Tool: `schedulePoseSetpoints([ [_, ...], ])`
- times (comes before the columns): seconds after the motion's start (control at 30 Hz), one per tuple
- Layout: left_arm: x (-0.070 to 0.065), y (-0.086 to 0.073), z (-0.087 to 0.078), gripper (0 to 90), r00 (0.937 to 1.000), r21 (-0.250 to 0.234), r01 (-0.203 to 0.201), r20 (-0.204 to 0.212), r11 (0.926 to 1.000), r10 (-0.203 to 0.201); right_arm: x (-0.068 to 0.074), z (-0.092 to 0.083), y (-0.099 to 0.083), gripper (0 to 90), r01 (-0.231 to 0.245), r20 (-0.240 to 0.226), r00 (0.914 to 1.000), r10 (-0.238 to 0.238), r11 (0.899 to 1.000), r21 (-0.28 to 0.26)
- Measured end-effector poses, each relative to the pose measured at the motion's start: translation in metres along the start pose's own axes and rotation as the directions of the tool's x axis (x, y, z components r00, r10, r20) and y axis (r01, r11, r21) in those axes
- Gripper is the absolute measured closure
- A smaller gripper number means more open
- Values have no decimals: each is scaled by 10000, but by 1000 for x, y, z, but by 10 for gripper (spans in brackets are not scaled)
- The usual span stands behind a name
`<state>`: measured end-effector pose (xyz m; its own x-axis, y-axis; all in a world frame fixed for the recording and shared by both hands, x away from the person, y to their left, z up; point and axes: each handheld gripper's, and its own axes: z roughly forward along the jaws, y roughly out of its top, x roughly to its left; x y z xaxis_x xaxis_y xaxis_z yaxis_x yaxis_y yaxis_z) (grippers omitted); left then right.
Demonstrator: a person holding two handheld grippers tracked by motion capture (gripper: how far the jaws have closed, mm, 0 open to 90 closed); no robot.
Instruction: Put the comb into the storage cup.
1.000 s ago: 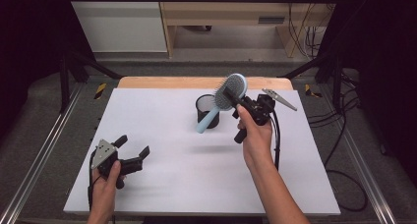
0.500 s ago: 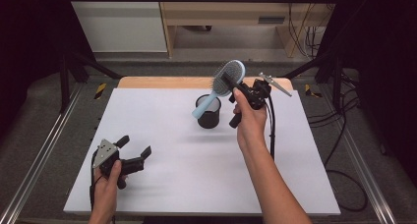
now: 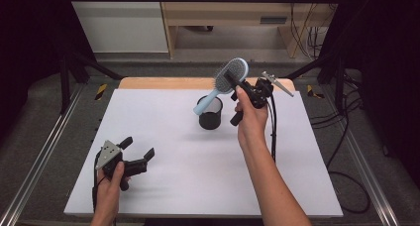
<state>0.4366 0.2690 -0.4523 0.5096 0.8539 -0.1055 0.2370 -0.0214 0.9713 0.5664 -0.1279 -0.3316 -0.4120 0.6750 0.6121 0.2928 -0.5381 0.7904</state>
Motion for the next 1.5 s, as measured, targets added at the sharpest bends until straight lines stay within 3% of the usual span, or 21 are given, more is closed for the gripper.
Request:
schedulePoseSetpoints([
  [0.3, 1, 0, -1, 40, 10000, 23, 66, 42, 10000, -66, -1, 0, 1, 524, 69, 38, 10000, -68, 9997, -248],
  [0.67, 3, 0, -1, 40, 9999, 14, 105, 76, 9999, -105, -1, 2, 0, 523, 499, 185, 9986, -492, 9978, -432],
  [0.8, 3, 0, -1, 40, 9999, 25, 92, 99, 10000, -92, -3, 2, 0, 523, 469, 200, 9987, -460, 9978, -463],
  [0.9, 2, 0, -1, 41, 9998, -7, -149, 166, 9999, 149, -5, 2, 2, 523, 444, 246, 9988, -432, 9977, -513],
  [1.03, 2, 0, -1, 41, 9998, 33, -95, 177, 9999, 94, -6, -1, 4, 524, 250, 226, 9995, -234, 9970, -731],
  [1.2, 1, 0, -1, 41, 9997, 51, -126, 229, 9999, 125, -3, -2, 9, 523, 416, 339, 9987, -384, 9941, -1004],
  [1.5, 1, 0, 0, 41, 9995, 56, -166, 258, 9998, 165, -13, 2, 11, 523, 846, 746, 9942, -771, 9910, -1036],
])
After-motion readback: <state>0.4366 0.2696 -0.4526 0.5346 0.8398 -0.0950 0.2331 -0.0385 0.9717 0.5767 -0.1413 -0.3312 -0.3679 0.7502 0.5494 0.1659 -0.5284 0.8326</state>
